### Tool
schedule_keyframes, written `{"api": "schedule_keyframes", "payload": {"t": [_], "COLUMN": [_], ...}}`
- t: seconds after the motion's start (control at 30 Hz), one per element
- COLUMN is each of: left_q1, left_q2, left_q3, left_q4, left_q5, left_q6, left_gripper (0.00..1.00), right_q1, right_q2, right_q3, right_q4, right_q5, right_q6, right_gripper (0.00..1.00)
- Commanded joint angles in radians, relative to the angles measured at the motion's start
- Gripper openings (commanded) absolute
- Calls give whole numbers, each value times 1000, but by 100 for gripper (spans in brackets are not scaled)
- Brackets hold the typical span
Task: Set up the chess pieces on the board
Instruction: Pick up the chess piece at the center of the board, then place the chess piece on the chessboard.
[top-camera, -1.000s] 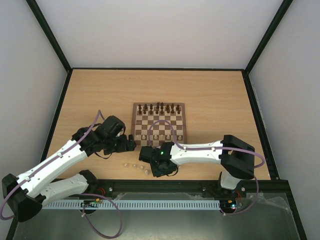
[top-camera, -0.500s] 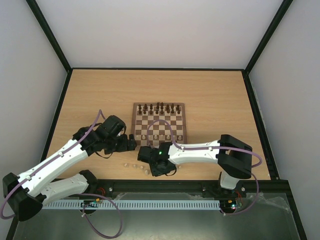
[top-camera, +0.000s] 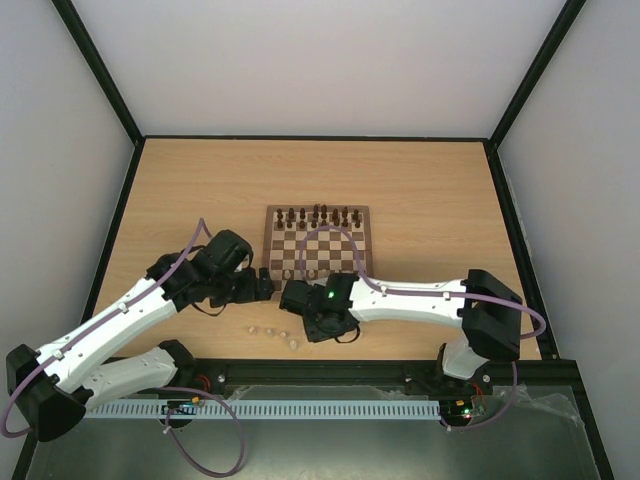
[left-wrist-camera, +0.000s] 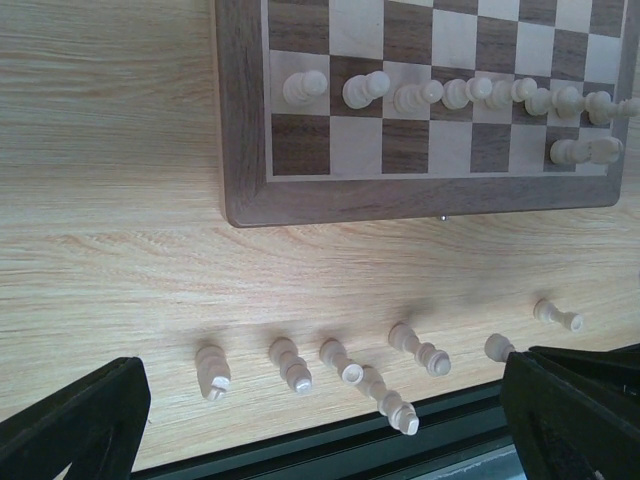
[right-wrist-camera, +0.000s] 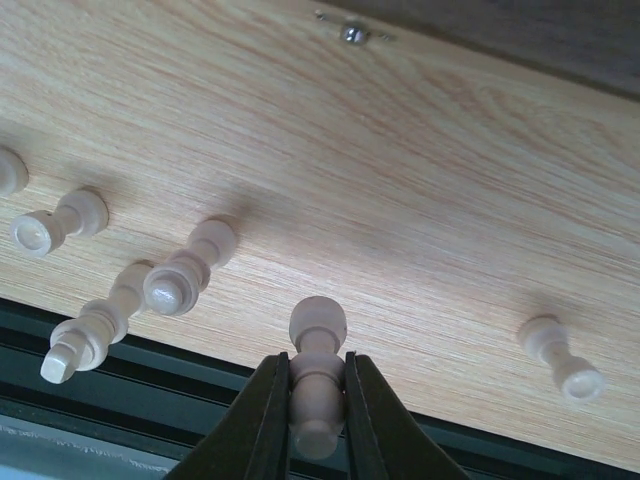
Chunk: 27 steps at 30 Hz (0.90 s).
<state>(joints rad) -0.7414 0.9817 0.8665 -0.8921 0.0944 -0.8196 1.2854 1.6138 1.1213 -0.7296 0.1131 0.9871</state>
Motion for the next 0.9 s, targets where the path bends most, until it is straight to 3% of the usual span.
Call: {"api": "schedule_keyframes", "payload": {"t": [0.0, 0.87], "left_q1": [-4, -2], "left_q2": [13, -15], "left_q3": [-3, 1], "left_q4": [13, 11], "left_q5": [8, -14], "left_q6": [9, 4], "left_gripper": [99, 99], "right_q1": [-21, -81], "right_q2": [-42, -57], "right_q3": [24, 52], "right_q4": [-113, -126], "right_q5": [26, -18], "right_q6": [-14, -62], "right_gripper": [13, 13]}}
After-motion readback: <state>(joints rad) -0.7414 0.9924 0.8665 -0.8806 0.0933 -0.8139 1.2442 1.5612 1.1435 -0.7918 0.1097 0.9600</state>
